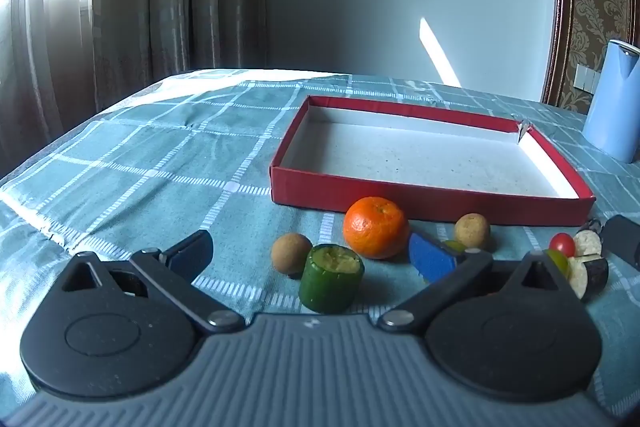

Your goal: Organize fruits

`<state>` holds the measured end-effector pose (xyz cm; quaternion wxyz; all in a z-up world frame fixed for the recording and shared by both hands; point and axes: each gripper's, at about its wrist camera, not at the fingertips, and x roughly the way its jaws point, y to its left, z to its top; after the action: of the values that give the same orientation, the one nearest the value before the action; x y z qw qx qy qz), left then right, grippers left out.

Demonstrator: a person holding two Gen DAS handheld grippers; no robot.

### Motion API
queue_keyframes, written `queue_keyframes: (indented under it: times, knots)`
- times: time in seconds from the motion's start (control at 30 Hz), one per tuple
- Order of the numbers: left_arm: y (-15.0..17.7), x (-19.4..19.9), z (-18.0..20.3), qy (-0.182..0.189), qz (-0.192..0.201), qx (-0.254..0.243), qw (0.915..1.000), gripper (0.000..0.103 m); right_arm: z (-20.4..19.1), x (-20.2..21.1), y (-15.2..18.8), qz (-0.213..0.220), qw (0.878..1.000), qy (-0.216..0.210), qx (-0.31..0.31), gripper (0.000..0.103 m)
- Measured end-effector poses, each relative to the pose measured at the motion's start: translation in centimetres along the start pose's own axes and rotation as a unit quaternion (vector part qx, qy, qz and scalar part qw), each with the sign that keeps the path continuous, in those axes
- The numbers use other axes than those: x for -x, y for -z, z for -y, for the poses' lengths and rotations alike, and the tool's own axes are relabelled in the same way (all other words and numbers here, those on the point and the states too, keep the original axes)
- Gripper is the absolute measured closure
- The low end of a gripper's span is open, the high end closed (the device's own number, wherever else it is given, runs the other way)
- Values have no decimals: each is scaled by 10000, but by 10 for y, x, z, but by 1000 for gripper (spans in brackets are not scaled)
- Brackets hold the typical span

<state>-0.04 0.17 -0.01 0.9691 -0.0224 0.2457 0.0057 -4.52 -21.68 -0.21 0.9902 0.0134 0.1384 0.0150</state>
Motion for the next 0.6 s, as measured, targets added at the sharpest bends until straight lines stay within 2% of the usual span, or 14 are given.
queue_keyframes:
  times: [0.1, 0.13, 0.23, 0.6]
  knots:
    - [0, 1, -3, 4, -31, 9, 10000, 0, 4, -4, -2, 38, 10000, 12, 65, 0]
    - [-1, -1, 2, 12, -50, -75, 10000, 0, 1, 4, 0, 228, 9996, 87, 139, 0]
    - [-2, -2, 2, 13, -49, -72, 10000, 0, -7, 5, 4, 302, 9989, 159, 311, 0]
    - [-1, 1, 3, 106, 19, -60, 9999, 0, 1, -2, 3, -190, 9998, -75, 36, 0]
